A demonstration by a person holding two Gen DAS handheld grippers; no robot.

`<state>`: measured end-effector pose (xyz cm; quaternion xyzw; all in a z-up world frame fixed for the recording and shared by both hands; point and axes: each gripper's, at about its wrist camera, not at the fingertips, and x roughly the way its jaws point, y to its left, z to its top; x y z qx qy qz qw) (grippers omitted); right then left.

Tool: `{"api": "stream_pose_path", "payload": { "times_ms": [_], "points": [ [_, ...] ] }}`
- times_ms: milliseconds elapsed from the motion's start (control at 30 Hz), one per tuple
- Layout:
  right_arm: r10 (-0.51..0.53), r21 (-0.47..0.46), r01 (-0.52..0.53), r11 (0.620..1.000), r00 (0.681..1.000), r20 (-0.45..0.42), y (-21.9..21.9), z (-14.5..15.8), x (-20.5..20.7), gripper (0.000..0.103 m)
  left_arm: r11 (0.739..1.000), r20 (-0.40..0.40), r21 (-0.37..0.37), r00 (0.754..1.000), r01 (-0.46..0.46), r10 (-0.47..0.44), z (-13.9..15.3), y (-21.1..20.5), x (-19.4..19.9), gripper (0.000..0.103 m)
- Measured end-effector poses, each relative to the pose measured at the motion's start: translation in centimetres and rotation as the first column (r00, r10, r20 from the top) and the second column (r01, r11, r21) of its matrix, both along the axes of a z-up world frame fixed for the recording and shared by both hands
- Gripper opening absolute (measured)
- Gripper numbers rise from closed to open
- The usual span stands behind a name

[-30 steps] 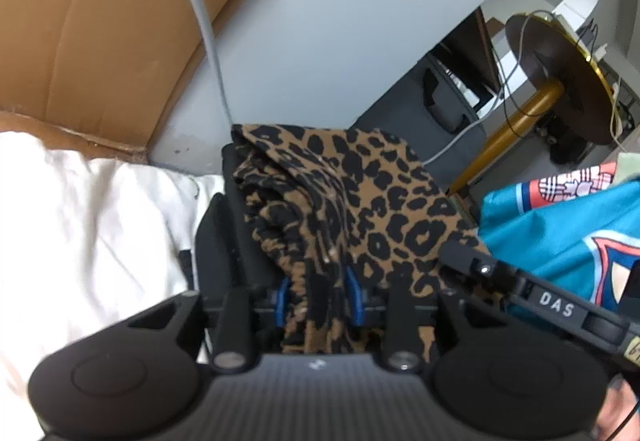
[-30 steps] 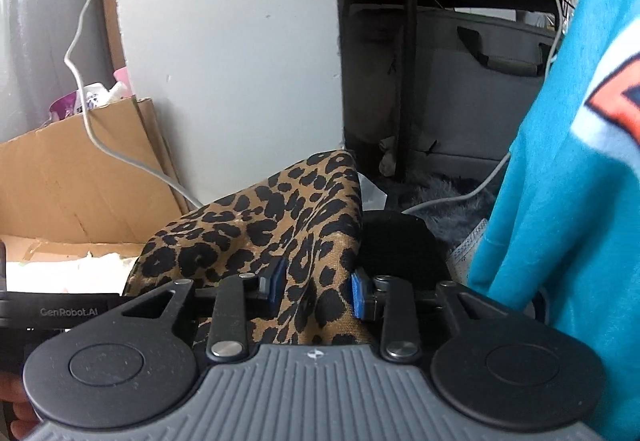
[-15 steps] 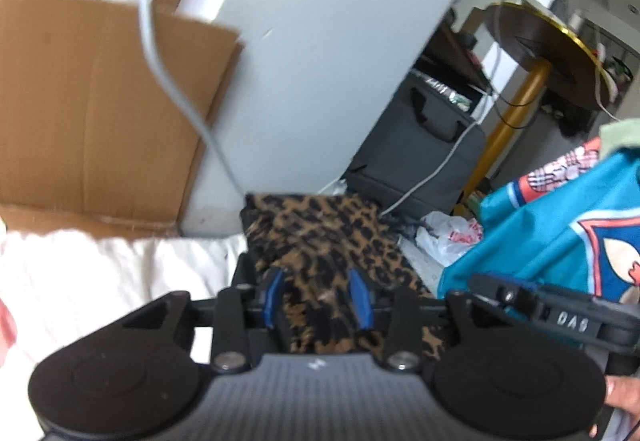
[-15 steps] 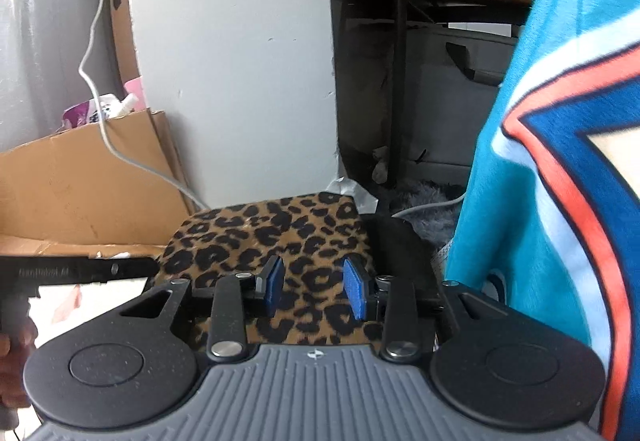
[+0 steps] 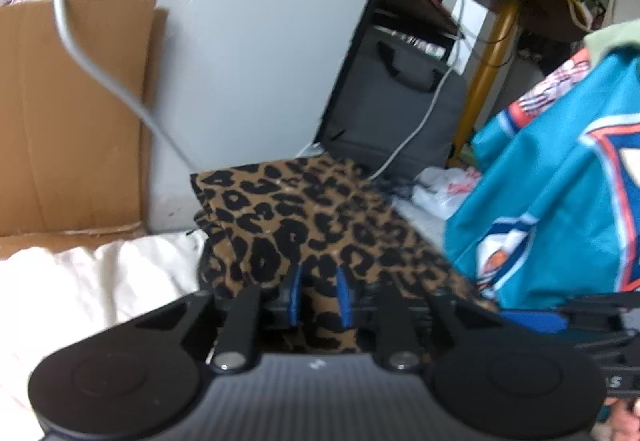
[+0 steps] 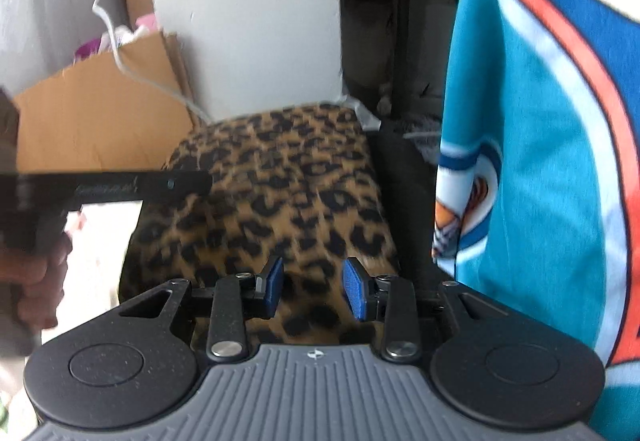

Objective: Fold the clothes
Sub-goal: 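Lower the shorts onto the black garment and open both tools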

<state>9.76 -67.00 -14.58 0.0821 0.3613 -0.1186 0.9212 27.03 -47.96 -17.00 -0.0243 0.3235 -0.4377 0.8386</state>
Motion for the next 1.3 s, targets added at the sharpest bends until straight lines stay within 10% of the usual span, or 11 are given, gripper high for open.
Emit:
{"api": "stream_pose_path", "payload": {
  "times_ms": [433, 1300],
  "points": [
    [-0.025, -0.010, 0.025, 1.000, 1.000, 0.000, 0.9, 0.6, -1.3, 0.041, 0.998, 0.015, -0.045, 0.999, 0.035, -0.035, 2.4, 2.3, -1.2, 0.011],
    [-0.039, -0.044, 0.034, 0.998, 0.992, -0.116, 3.9, -1.2, -3.9, 0.041, 0.988, 0.002, 0.102, 0.993, 0.117, -0.117, 0.3, 4.9, -5.0, 0.026]
  ]
}}
